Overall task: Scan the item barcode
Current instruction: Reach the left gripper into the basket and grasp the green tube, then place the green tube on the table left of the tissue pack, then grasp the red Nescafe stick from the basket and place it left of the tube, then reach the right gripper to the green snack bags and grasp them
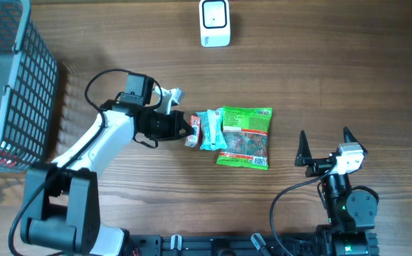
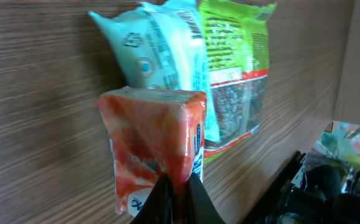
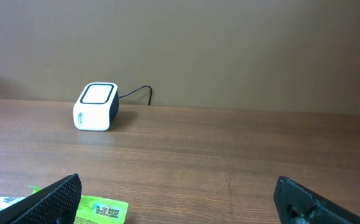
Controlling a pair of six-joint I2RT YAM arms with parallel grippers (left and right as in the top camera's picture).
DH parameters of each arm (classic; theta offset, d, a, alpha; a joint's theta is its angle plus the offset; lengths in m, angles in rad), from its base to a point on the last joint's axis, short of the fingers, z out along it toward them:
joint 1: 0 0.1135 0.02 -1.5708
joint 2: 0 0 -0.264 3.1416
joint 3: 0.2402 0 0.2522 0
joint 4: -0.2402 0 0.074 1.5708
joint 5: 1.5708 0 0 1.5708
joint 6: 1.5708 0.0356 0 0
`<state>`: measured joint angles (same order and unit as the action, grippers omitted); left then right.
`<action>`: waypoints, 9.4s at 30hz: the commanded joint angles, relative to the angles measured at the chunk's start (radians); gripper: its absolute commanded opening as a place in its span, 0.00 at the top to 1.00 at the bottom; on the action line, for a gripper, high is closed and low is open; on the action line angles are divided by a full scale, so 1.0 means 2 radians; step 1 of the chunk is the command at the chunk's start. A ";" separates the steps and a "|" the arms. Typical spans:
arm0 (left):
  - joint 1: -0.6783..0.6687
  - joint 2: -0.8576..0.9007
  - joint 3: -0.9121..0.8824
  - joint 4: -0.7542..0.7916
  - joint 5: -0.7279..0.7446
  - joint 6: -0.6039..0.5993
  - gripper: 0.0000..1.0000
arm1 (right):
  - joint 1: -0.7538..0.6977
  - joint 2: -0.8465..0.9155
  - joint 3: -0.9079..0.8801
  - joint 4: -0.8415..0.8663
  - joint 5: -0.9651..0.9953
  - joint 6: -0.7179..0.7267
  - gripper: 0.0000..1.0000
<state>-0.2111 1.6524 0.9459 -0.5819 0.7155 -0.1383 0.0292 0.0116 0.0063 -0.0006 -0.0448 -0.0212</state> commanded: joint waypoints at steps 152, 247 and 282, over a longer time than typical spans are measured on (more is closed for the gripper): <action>0.532 0.253 0.294 -0.144 -0.390 -0.197 0.88 | -0.001 -0.002 -0.001 0.001 -0.004 -0.002 0.00; 0.140 -0.124 0.067 -0.215 -0.201 -0.092 0.00 | 0.011 0.625 0.606 -0.501 -0.312 0.075 0.10; 0.140 -0.124 0.067 -0.215 -0.201 -0.092 0.00 | 0.377 0.932 0.607 -0.158 -0.017 0.277 0.71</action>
<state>0.0719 1.4158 1.0863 -1.0126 0.3054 -0.3233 0.7902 1.9331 1.2125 -0.3092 -0.0845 0.5789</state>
